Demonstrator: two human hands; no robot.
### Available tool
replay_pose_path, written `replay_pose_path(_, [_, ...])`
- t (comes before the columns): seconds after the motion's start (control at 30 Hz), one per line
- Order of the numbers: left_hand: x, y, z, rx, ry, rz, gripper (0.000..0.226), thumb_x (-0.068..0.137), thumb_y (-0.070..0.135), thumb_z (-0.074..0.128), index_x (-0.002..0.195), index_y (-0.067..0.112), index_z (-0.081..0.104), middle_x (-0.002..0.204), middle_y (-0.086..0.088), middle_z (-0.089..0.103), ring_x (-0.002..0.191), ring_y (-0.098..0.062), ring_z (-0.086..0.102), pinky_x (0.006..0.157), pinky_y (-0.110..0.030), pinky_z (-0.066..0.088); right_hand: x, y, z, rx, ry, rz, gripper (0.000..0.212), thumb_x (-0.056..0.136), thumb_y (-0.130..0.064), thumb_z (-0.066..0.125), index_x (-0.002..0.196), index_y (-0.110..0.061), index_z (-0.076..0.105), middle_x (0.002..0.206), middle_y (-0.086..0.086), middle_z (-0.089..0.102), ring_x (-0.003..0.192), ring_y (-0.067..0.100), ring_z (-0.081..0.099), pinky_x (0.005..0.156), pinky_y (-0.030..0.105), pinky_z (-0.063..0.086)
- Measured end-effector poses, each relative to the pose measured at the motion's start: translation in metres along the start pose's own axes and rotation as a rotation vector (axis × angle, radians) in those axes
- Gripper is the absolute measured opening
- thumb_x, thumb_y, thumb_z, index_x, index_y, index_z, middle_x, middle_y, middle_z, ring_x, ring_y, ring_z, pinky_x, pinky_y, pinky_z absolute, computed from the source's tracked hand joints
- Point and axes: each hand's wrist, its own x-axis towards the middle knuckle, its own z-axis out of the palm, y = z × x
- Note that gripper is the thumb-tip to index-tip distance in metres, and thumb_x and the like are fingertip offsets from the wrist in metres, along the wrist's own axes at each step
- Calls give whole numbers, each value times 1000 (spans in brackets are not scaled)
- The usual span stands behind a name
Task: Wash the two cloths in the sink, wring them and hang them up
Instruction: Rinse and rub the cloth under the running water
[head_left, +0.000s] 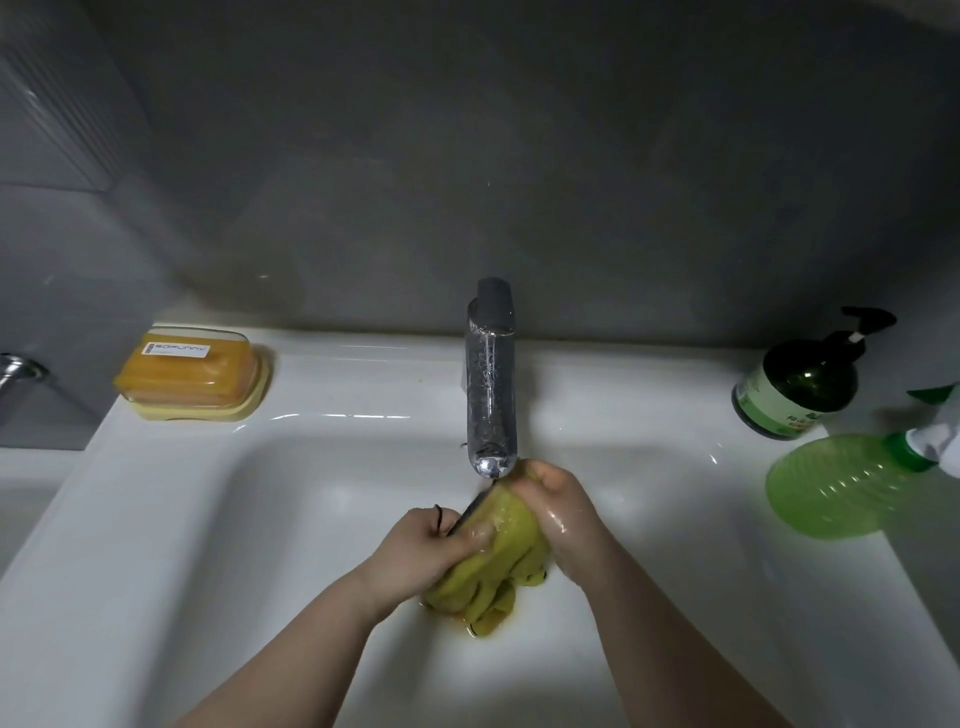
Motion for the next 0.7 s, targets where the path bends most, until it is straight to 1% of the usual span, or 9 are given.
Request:
replay_pose_path(0.07, [0, 10, 5, -346, 40, -118, 49, 84, 54, 47, 71, 8, 56, 64, -7, 64, 59, -22, 60, 51, -18, 43, 3, -1, 3, 99, 72, 28, 16, 86, -21, 57, 76, -11, 63, 77, 13, 65, 74, 26, 60, 76, 37, 50])
replay_pose_path(0.13, [5, 22, 10, -636, 180, -218, 55, 93, 48, 34, 70, 5, 59, 49, -6, 68, 42, -19, 64, 40, -17, 44, 0, 0, 19, -8, 159, -35, 17, 83, -27, 59, 71, -15, 62, 70, 4, 63, 71, 20, 58, 71, 27, 48])
replay_pose_path(0.17, [8, 24, 14, -688, 248, -221, 52, 95, 44, 33, 69, 7, 58, 43, -5, 65, 38, -17, 63, 41, -20, 45, -4, 2, 30, -108, 189, -91, 20, 80, -36, 59, 66, -21, 60, 63, -3, 60, 66, 17, 56, 65, 23, 46])
replay_pose_path(0.23, [10, 33, 28, -597, 306, -204, 44, 97, 37, 34, 66, 11, 52, 49, -10, 64, 47, -22, 64, 57, -27, 47, -11, 5, 49, -351, 216, -157, 25, 79, -49, 50, 67, -31, 63, 62, -2, 62, 69, 22, 58, 65, 26, 42])
replay_pose_path(0.3, [10, 35, 38, -373, 384, -186, 36, 96, 28, 36, 67, 14, 51, 67, -16, 62, 64, -28, 61, 60, -29, 48, -5, 2, 47, -509, 311, -105, 27, 84, -41, 51, 86, -20, 67, 83, 12, 70, 84, 30, 62, 68, 30, 43])
replay_pose_path(0.37, [9, 32, 39, -292, 381, -206, 37, 96, 23, 35, 77, 3, 60, 72, -15, 60, 67, -27, 58, 58, -26, 46, -1, 0, 41, -507, 342, -21, 26, 82, -34, 55, 88, -12, 66, 88, 16, 68, 85, 32, 61, 70, 32, 44])
replay_pose_path(0.47, [7, 33, 35, -370, 304, -182, 38, 98, 21, 32, 67, 13, 53, 66, -4, 53, 59, -18, 51, 54, -25, 44, -4, 1, 46, -600, 229, -72, 35, 90, -38, 42, 93, -12, 66, 96, 16, 69, 92, 32, 61, 80, 33, 46])
replay_pose_path(0.57, [5, 35, 38, -467, 284, -265, 39, 95, 22, 38, 60, 11, 52, 57, -6, 51, 50, -19, 48, 41, -19, 36, -2, -3, 39, -537, 271, 4, 29, 83, -35, 51, 89, -11, 66, 97, 17, 70, 93, 34, 62, 79, 34, 48])
replay_pose_path(0.7, [7, 37, 33, -447, 299, -216, 37, 98, 24, 33, 65, 18, 48, 66, -2, 50, 60, -15, 48, 55, -25, 44, -8, 0, 45, -562, 222, -118, 36, 90, -37, 42, 95, -10, 66, 99, 19, 69, 95, 34, 62, 82, 36, 48])
